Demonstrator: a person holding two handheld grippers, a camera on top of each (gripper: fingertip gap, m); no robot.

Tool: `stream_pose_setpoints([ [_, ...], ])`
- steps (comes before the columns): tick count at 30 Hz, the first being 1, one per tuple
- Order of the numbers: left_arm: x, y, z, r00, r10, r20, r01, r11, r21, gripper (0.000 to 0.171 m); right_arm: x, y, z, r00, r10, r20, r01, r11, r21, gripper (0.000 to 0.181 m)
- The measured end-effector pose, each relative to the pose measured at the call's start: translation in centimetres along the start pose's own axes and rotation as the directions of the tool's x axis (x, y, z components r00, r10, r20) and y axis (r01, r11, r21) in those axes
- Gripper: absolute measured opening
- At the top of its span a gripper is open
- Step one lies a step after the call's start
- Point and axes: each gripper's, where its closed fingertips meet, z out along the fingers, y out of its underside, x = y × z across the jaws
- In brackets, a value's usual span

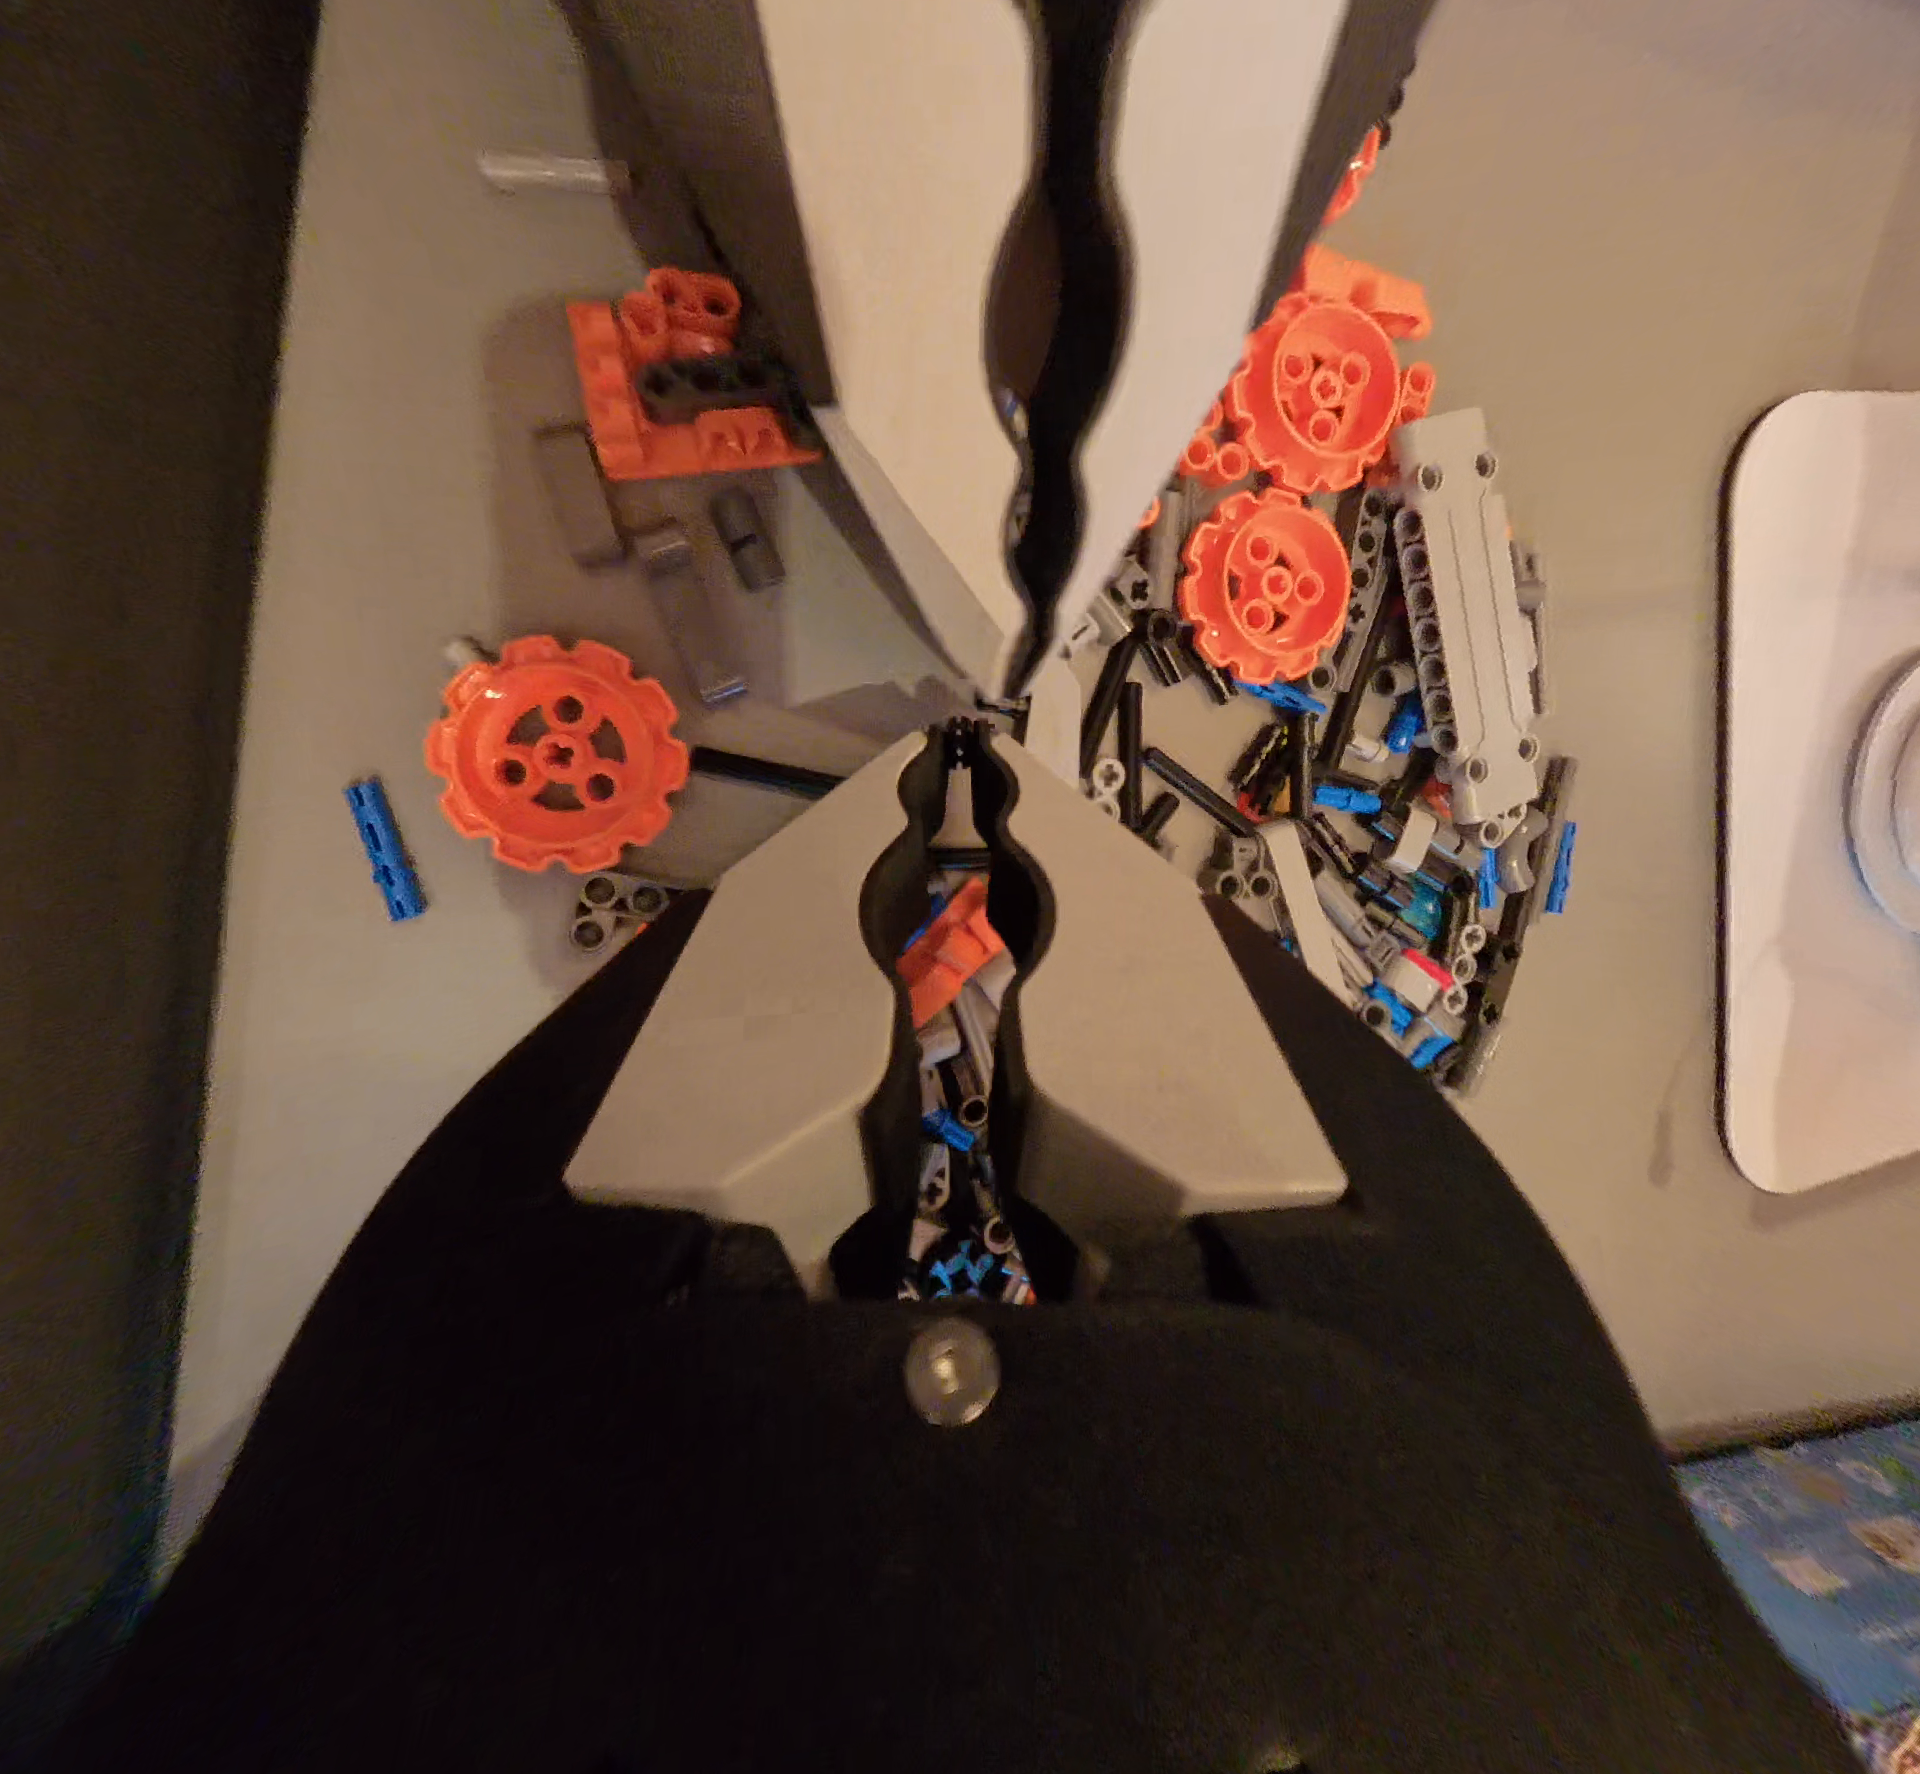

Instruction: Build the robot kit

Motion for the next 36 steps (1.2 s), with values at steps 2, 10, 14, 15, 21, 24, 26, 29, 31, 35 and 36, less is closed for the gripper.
stream_pose_setpoints([
  [2, 0.1, -1.0, -0.9, 1.000, -0.010, -0.021, 0.011, 0.998, 0.063, 0.000, 0.2, 0.7, 0.3, 1.000, 0.016, 0.004, -0.016, 1.000, -0.017, 0.001],
  [10, -0.9, 0.9, -0.2, 0.976, 0.212, 0.049, -0.206, 0.972, -0.111, 0.019, 0.6, 0.5, -0.9, 0.992, 0.121, 0.047, -0.125, 0.989, 0.085, 0.002],
  [14, -1.1, 0.8, 0.5, 0.965, 0.259, 0.040, -0.251, 0.958, -0.137, 0.022, 1.4, 0.7, -1.1, 0.985, 0.170, 0.039, -0.173, 0.978, 0.113, 0.001],
  [15, -1.0, 0.8, 0.6, 0.966, 0.257, 0.028, -0.251, 0.958, -0.140, 0.020, 1.6, 1.0, -0.9, 0.983, 0.179, 0.035, -0.182, 0.977, 0.108, 0.002],
  [21, -1.0, 1.1, 1.0, 0.979, 0.205, -0.005, -0.204, 0.969, -0.140, 0.009, 2.0, 1.7, -0.3, 0.975, 0.220, 0.042, -0.223, 0.969, 0.102, 0.002],
  [24, -0.6, 1.1, 1.1, 0.976, 0.219, -0.014, -0.219, 0.965, -0.143, 0.007, 1.9, 2.0, 0.0, 0.972, 0.230, 0.055, -0.235, 0.967, 0.096, 0.002],
  [26, -0.3, 1.0, 1.2, 0.975, 0.223, -0.014, -0.223, 0.965, -0.138, 0.005, 1.8, 1.9, 0.1, 0.970, 0.236, 0.064, -0.242, 0.965, 0.102, 0.002],
  [29, -0.3, 1.0, 1.2, 0.971, 0.238, -0.004, -0.236, 0.962, -0.139, 0.000, 1.8, 1.8, 0.2, 0.968, 0.240, 0.067, -0.247, 0.963, 0.110, 0.002],
  [31, -0.3, 1.0, 1.2, 0.978, 0.210, -0.013, -0.210, 0.969, -0.129, 0.000, 1.9, 1.8, 0.1, 0.966, 0.248, 0.070, -0.255, 0.960, 0.116, 0.002],
  [35, -0.4, 0.8, 1.1, 0.989, 0.149, -0.021, -0.150, 0.982, -0.112, 0.000, 2.2, 1.5, -0.8, 0.959, 0.268, 0.089, -0.279, 0.947, 0.156, 0.002],
  [36, -0.5, 0.6, 0.9, 0.991, 0.129, -0.022, -0.130, 0.986, -0.103, 0.000, 2.2, 1.4, -1.1, 0.960, 0.263, 0.097, -0.276, 0.946, 0.168, 0.002],
])
